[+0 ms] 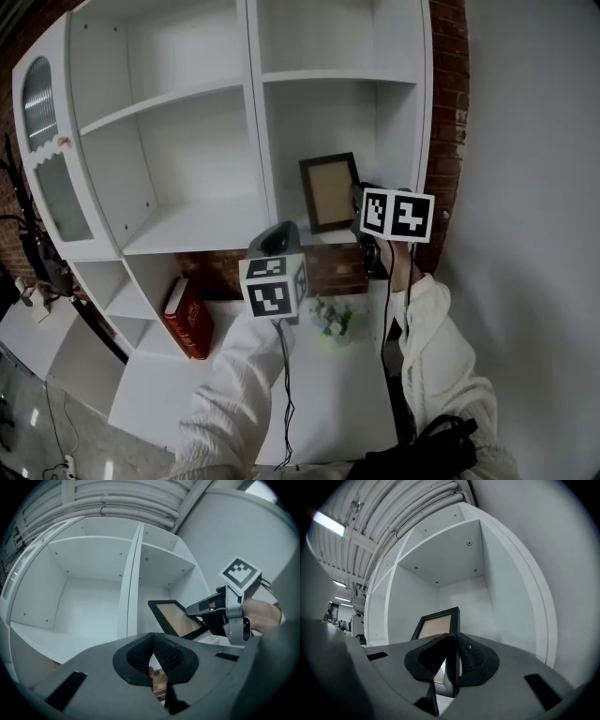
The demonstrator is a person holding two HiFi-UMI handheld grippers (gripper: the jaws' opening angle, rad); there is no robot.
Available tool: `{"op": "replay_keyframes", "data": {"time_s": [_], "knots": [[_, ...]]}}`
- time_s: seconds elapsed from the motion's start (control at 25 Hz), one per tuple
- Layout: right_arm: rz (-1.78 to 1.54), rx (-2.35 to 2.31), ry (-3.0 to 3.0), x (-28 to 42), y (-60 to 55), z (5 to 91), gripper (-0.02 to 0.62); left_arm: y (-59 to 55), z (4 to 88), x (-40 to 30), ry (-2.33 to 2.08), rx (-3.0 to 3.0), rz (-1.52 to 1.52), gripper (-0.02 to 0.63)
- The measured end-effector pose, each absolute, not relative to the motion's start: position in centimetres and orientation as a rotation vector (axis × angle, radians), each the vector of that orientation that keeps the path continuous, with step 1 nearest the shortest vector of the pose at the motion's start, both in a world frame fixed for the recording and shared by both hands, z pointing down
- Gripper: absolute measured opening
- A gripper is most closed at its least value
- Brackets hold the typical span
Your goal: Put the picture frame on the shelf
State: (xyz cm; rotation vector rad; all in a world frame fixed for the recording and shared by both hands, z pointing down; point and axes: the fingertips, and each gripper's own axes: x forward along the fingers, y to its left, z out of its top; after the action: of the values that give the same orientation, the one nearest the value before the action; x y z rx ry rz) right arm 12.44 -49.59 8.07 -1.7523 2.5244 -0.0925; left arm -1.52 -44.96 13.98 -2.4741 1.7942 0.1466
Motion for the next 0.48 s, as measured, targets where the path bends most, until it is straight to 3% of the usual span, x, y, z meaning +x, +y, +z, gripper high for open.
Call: {"op": "replay_keyframes", "data": {"time_s": [0.48], "knots": [[-0.156,-1.912,2.628,11.2,-52.4,9.7,0.074,-45.2,15.3,-1.0,1.805,-2.506,0.127,0.008]]}}
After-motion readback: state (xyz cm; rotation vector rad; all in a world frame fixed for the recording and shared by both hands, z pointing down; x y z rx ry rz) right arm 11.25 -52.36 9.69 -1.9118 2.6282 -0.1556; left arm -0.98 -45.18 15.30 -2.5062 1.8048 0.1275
